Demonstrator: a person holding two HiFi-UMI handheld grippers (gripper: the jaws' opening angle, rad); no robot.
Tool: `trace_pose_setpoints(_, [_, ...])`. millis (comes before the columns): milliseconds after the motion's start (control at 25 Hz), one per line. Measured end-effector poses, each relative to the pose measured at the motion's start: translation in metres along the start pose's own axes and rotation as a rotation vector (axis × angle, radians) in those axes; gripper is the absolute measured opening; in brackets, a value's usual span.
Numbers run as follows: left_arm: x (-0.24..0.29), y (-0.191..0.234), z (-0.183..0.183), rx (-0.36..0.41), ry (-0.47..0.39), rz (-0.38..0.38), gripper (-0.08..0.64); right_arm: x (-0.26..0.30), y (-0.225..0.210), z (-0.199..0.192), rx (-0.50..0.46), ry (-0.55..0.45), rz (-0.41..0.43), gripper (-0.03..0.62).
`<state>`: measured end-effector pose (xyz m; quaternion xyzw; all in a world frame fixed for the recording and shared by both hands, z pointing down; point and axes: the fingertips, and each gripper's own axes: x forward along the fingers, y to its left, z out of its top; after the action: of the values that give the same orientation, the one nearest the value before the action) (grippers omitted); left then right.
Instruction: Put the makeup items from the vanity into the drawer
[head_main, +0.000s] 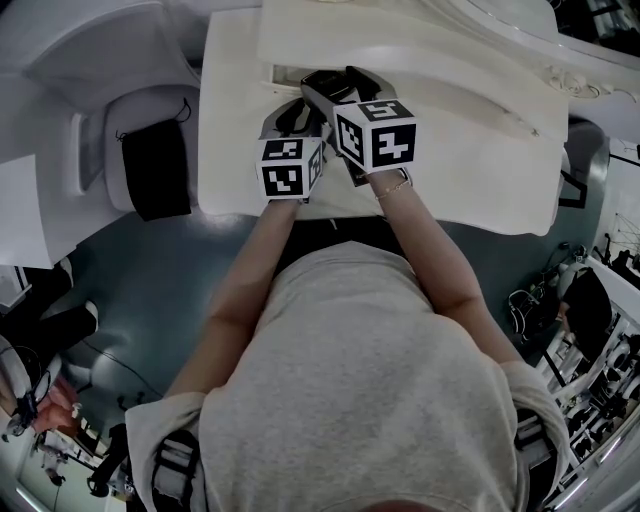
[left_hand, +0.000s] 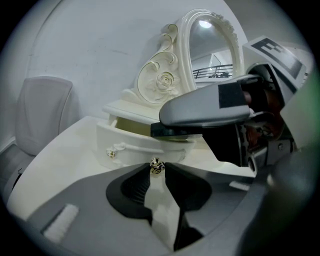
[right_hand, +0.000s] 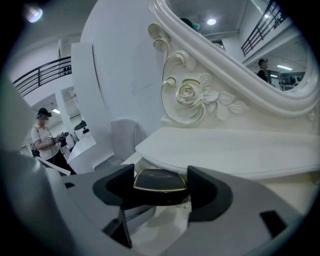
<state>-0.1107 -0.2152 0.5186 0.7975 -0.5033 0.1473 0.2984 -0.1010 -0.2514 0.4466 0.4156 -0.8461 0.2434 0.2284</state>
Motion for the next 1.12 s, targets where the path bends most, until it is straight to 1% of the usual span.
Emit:
trace_pose_setpoints(120, [0.0, -0.001, 0.001, -0.003, 0.0, -0.003, 0.098, -0.001, 0.0, 0.0, -0.006, -0.035, -0.009, 0.321])
trace_pose_setpoints(320, [0.0, -0.002, 0.0, -0.006, 0.004, -0.013, 0.098, -0.004, -0.002, -0.005, -0.016, -0.055, 0.042, 0.321])
trace_pose_setpoints(520, [0.0, -0.002, 0.0, -0.005, 0.004, -0.02, 0.098, -0.007, -0.005, -0.015, -0.001, -0.023, 0.071, 0.321])
trace_pose_setpoints(720, [0.0, -0.001, -0.001, 0.0, 0.006, -0.021, 0.098, -0.01, -0.009, -0.018, -0.017, -0.019, 0.058, 0.321])
trace_pose_setpoints(1120, [0.0, -0.001, -0.001, 0.004, 0.008, -0.023, 0.098, -0.018, -0.007, -0.019, -0.007, -0.034, 0.092, 0.319])
